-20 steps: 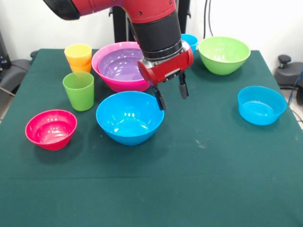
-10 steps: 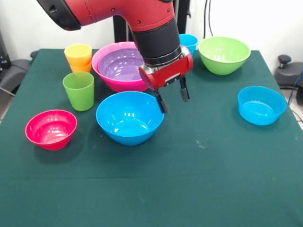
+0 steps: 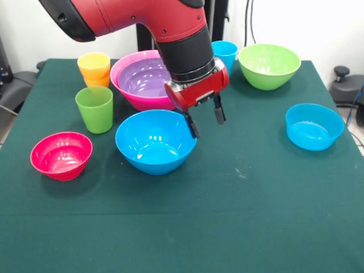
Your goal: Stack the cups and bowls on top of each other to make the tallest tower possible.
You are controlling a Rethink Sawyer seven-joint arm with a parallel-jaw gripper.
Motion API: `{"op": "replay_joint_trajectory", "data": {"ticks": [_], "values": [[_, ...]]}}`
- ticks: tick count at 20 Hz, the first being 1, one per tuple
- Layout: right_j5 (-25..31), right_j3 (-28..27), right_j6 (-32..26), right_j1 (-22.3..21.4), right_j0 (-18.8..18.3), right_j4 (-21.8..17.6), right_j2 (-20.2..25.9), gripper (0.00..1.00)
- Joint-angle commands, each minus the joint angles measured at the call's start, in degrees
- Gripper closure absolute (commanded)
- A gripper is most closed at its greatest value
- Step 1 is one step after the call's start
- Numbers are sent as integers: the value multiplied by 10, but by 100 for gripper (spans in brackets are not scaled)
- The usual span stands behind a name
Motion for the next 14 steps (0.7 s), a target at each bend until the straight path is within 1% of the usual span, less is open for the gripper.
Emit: {"op": "replay_joint_trajectory", "data": {"ticks": [1,5,9,12,14], "values": [[-65,4,11,-62,26,-79,-67,0],[-70,30,47,-102,43,-73,-79,0],[-77,41,63,-131,60,-65,-95,0],[-85,35,66,-132,73,-63,-110,0],[-94,26,69,-123,85,-65,-120,0]]}}
